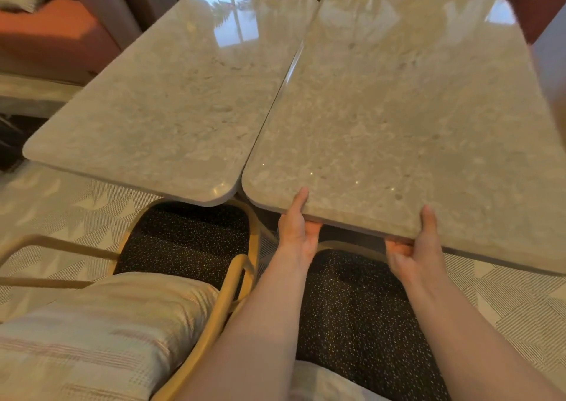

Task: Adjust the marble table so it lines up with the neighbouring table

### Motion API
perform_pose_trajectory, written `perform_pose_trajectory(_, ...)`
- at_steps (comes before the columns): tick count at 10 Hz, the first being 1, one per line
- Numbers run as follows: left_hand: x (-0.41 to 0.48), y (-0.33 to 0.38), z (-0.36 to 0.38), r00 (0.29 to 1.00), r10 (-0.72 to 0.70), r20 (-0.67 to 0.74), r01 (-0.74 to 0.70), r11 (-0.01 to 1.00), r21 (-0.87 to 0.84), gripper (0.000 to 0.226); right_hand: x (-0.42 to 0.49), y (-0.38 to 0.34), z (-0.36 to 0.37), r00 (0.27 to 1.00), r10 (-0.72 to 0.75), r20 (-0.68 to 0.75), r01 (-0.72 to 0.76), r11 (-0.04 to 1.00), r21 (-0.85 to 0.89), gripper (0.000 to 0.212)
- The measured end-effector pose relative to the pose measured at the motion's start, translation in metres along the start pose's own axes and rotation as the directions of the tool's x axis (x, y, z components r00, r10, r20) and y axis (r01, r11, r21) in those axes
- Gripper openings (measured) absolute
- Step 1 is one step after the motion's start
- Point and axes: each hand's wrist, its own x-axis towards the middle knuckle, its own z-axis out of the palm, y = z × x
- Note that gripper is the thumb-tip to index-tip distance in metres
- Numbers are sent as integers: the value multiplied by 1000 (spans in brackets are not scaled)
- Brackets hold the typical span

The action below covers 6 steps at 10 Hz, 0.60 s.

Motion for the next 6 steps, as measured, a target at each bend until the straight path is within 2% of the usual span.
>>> perform_pose_trajectory(2,-20,3,-16,1000,-24,-12,24,999,29,52,-17,4,-14,997,28,-71,-26,999,30,47)
perform_pose_trajectory(3,-29,5,-15,1000,8,6,-8,999,47,64,-20,1,-16,997,62,-35,-60,997,38,54)
perform_pose_trajectory(4,-46,11,-17,998,43,-48,-33,981,190,58,-32,-10,-19,990,140,18,-139,989,-58,60)
perform_pose_trajectory(5,-100,28,-24,996,79,-39,-43,822,568,57,-58,-33,-38,957,275,88,-207,865,-457,84)
perform_pose_trajectory(6,-168,56,-16,884,457,96,-376,575,727,50,-104,-70,-40,940,218,263,-8,784,-620,80)
